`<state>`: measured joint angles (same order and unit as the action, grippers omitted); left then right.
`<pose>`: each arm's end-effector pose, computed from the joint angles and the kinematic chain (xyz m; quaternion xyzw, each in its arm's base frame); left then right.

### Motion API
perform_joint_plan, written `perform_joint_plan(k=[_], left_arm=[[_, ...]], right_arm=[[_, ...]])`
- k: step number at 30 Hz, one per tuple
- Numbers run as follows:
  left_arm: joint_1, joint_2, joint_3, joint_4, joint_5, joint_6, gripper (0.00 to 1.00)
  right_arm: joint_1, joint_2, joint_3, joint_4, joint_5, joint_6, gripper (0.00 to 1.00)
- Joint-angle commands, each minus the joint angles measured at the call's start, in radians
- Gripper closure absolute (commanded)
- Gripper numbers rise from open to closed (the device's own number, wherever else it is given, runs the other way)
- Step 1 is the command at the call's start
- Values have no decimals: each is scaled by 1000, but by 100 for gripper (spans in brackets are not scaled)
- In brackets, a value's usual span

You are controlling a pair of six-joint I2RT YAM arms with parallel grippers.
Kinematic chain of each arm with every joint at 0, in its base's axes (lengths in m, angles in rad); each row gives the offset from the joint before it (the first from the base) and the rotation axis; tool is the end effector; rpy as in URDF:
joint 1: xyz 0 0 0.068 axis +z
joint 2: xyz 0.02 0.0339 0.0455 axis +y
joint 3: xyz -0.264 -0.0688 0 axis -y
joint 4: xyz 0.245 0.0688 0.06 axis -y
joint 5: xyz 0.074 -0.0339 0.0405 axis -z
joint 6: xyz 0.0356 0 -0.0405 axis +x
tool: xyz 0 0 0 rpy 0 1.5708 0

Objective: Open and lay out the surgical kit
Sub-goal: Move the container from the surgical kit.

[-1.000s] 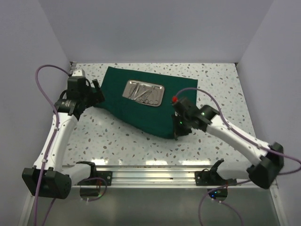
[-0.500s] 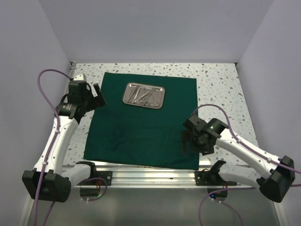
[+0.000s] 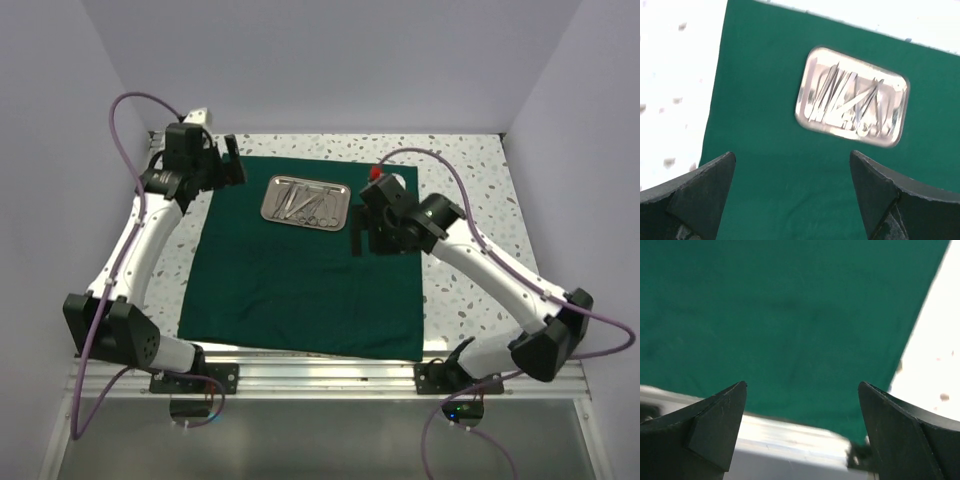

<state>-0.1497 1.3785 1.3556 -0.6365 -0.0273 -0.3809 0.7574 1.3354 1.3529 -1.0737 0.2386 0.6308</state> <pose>0.2992 -0.0441 0.3599 -0.1095 0.8912 -0.1036 0.4279 0.1916 0.1696 0.3400 -0.0305 0.9602 0.0732 0.2678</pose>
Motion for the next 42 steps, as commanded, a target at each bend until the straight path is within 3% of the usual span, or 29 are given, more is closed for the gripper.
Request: perform_joint_plan(k=[1, 5, 7, 17, 29, 33, 42], left_arm=[[-5, 147, 117, 69, 23, 71, 2], [-5, 335, 224, 72, 61, 91, 10], [-5, 425, 267, 64, 60, 106, 12], [-4, 764, 600, -34, 63, 169, 28], [-4, 872, 597, 11, 105, 152, 43], [-4, 883, 573, 23, 110, 152, 52], [-4, 896, 537, 21, 119, 155, 54]], right_arm=[[-36, 158, 182, 107, 59, -91, 4], [-137, 486, 476, 31, 5, -111, 17], [-168, 572, 544, 31, -41, -118, 24], [-236, 1007, 986, 2, -71, -163, 35], [-259, 1110, 919, 46, -61, -129, 44], [-260, 1127, 902, 73, -73, -134, 55], [-260, 1179, 890, 103, -105, -134, 73]])
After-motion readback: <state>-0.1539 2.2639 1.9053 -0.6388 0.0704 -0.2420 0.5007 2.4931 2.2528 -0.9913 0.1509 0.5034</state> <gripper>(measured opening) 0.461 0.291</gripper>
